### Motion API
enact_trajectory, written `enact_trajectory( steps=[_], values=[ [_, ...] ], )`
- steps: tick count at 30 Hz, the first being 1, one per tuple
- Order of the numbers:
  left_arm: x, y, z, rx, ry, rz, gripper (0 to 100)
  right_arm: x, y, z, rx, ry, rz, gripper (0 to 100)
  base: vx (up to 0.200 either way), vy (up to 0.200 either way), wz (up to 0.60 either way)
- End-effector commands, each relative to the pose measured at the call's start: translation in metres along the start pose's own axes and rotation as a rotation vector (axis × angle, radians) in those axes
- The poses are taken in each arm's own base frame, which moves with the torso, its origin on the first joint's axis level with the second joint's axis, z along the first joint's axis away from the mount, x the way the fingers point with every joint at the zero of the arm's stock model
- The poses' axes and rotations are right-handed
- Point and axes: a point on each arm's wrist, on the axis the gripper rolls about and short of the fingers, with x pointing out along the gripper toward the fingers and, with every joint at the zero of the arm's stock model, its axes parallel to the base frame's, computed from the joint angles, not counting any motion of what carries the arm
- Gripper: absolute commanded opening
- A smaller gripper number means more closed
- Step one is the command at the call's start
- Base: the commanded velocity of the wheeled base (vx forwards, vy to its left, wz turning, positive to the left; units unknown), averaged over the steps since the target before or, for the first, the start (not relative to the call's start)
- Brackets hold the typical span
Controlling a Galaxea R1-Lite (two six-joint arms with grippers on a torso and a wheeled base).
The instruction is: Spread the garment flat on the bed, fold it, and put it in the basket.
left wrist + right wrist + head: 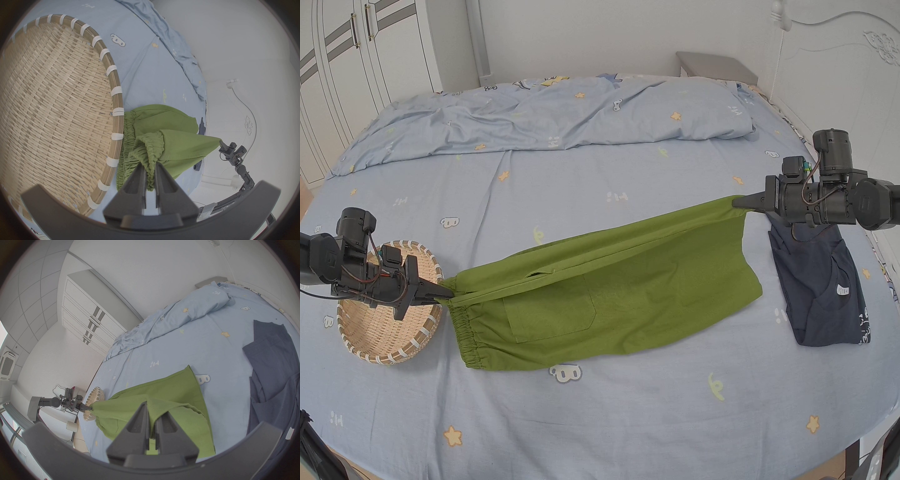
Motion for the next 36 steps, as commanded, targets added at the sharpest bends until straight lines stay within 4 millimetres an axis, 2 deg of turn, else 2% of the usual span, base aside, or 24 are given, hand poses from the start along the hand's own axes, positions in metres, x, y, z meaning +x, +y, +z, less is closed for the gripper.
enact_trajectory(
  steps=[1,14,27,28,29,30,36],
  values=[
    [0.001,0.001,0.001,-0.004,0.002,0.002,0,0.014,-0.010,-0.004,0.013,0.023,-0.007,0,0.000,0.000,0.00],
    [0.007,-0.002,0.012,0.022,-0.008,-0.010,0,0.027,-0.019,-0.004,0.022,0.017,-0.010,0,0.000,0.000,0.00],
    [0.010,-0.002,0.015,0.034,-0.013,-0.014,0,0.038,-0.029,-0.008,0.025,0.017,-0.017,0,0.000,0.000,0.00],
    [0.011,-0.001,0.015,0.036,-0.011,-0.013,100,0.039,-0.028,-0.008,0.023,0.016,-0.019,0,0.000,0.000,0.00],
    [0.011,-0.001,0.015,0.045,-0.012,-0.011,100,0.041,-0.029,-0.009,0.024,0.018,-0.023,0,0.000,0.000,0.00],
    [0.012,0.001,0.015,0.050,-0.009,-0.009,100,0.044,-0.030,-0.011,0.024,0.023,-0.021,100,0.000,0.000,0.00],
    [0.013,0.001,0.015,0.068,-0.005,-0.012,100,0.049,-0.033,-0.015,0.021,0.022,-0.020,100,0.000,0.000,0.00]
  ],
)
